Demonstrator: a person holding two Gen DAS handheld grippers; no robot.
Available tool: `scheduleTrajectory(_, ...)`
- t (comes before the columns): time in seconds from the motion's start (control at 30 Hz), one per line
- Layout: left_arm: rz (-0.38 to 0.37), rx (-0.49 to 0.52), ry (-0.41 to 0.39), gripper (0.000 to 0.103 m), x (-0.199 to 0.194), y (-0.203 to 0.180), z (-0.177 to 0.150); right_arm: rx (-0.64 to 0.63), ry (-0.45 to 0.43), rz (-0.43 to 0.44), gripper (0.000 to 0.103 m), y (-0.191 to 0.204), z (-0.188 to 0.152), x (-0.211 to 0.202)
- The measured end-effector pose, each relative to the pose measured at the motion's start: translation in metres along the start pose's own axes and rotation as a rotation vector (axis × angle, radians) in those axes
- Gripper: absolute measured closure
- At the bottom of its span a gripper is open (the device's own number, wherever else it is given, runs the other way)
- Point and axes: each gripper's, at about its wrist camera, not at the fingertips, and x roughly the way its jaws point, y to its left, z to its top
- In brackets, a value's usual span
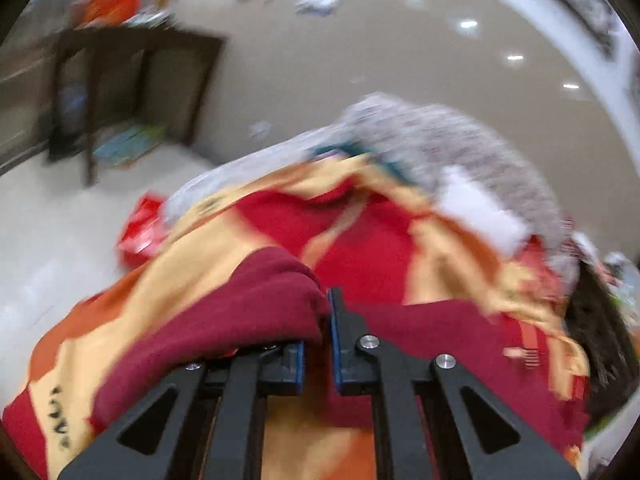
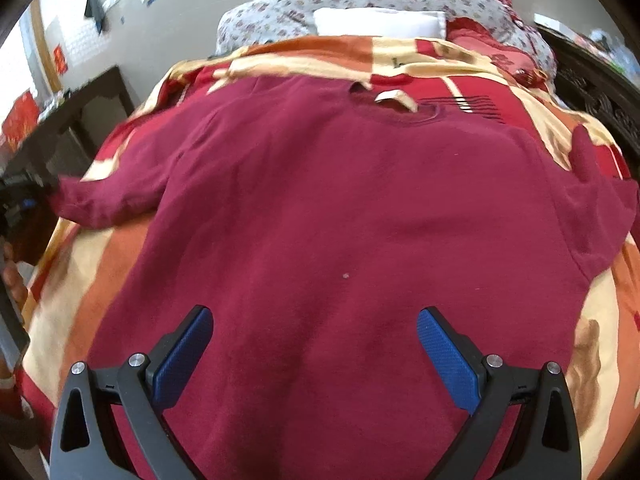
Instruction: Fold small clothes
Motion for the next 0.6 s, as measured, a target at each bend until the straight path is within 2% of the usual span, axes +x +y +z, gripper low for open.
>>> scheduleTrajectory(0.1, -0.101, 0.114, -0.031, 0.094, -0.016, -0.070, 0.008, 0.057, -0.016, 0.012, 0.000, -0.019, 0.004, -0.010)
scheduleTrajectory(0.17, -0.164, 0.200, -0.035, 0.094, -0.022, -0.120, 0.001, 0.098, -0.030, 0.019, 0.000, -0.034, 0.006, -0.017)
scheduleTrajectory(0.27, -0.243, 0.321, 0.001, 0.094, -0.021, -0.183, -0.029, 0.157, -0.042, 0.011, 0.000, -0.058, 0.009, -0.025)
scheduleTrajectory(0.37, -0.279, 0.439, 0.034, 0.094, -0.009, -0.230, -0.072, 0.212, -0.046, -0.009, 0.000, -0.085, 0.010, -0.030)
scheduleTrajectory(0.47, -0.305, 0.510, 0.129, 0.093, 0.020, -0.256, -0.117, 0.278, -0.048, -0.034, 0.000, -0.114, 0.008, -0.034)
scheduleTrajectory(0.53, -0.294, 0.546, 0.194, 0.092, 0.041, -0.261, -0.142, 0.336, -0.048, -0.039, 0.000, -0.136, 0.004, -0.038)
scheduleTrajectory(0.6, -0.293, 0.574, 0.257, 0.084, 0.064, -0.260, -0.162, 0.397, -0.053, -0.038, 0.000, -0.153, 0.001, -0.042)
